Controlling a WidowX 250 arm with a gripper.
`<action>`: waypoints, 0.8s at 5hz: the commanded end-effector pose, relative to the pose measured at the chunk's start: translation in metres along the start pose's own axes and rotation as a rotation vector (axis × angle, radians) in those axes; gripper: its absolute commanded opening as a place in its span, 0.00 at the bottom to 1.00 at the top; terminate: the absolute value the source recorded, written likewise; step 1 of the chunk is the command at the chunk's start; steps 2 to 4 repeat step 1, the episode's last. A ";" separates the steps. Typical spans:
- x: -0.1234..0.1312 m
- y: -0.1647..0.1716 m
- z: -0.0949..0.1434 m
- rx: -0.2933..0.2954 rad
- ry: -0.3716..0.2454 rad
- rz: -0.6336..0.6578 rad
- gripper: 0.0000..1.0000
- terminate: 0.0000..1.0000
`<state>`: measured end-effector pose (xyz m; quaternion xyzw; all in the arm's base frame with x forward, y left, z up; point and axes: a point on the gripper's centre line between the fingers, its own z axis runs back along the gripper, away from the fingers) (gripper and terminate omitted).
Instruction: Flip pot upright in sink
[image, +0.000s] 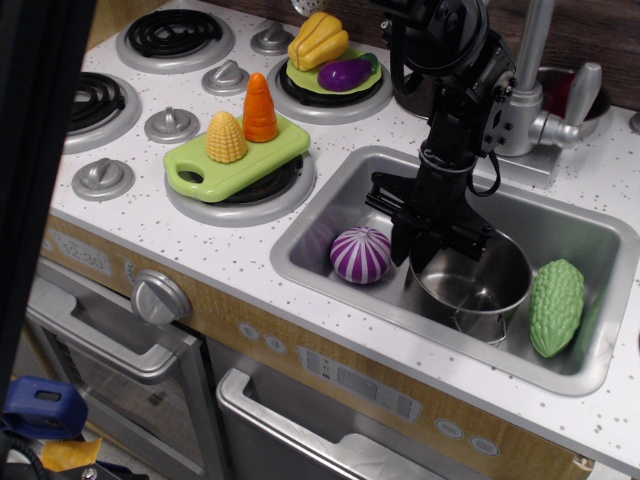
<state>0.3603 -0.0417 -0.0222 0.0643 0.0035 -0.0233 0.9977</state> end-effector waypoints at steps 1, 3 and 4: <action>0.012 0.002 0.035 0.011 -0.109 -0.019 1.00 1.00; 0.012 0.002 0.035 0.011 -0.109 -0.019 1.00 1.00; 0.012 0.002 0.035 0.011 -0.109 -0.019 1.00 1.00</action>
